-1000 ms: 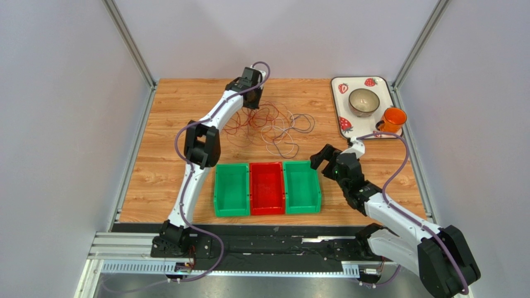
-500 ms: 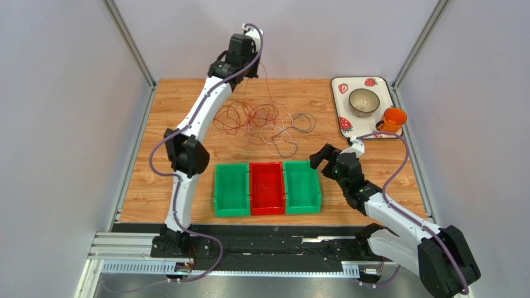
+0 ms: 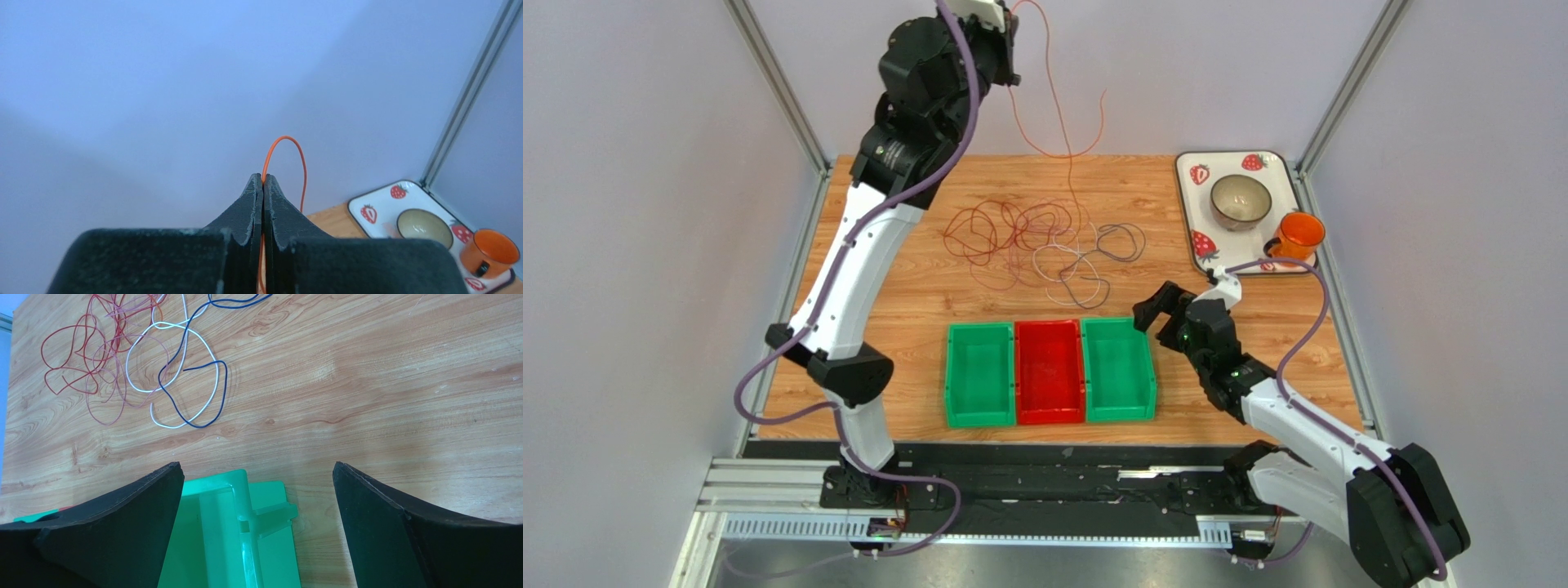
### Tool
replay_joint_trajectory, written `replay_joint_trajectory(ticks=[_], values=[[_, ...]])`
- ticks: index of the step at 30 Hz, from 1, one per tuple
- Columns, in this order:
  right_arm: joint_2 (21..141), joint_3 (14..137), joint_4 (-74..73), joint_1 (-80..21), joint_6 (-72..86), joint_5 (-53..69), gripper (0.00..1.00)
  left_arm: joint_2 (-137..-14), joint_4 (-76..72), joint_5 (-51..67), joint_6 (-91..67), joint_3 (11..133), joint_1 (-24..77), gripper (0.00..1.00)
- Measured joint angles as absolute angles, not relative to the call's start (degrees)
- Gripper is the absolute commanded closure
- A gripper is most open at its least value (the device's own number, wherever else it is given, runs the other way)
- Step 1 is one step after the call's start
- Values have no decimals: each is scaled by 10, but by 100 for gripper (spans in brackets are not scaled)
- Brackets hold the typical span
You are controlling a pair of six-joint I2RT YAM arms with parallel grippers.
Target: Untangle the cables
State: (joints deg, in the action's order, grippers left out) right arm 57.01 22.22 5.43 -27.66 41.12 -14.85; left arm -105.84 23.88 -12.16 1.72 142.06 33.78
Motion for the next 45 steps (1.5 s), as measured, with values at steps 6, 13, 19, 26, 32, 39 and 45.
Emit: replay_joint_trajectory(ticks=[6, 13, 19, 26, 32, 39, 45], values=[[576, 226, 54, -277, 411, -149, 3, -976, 167, -160, 37, 1283, 338, 100], [580, 230, 53, -277, 411, -149, 4, -948, 151, -193, 39, 1138, 338, 100], [588, 236, 50, -277, 411, -148, 4, -985, 184, -193, 41, 1199, 338, 100], [588, 237, 50, -277, 411, -148, 4, -965, 76, -149, 35, 1263, 338, 100], [588, 237, 50, -277, 411, -148, 4, -897, -126, -95, -6, 1218, 338, 100], [588, 237, 50, -277, 411, -148, 4, -816, -195, -71, -39, 1172, 338, 100], [588, 237, 50, -277, 411, -148, 4, -691, -213, -104, -40, 1002, 338, 100]])
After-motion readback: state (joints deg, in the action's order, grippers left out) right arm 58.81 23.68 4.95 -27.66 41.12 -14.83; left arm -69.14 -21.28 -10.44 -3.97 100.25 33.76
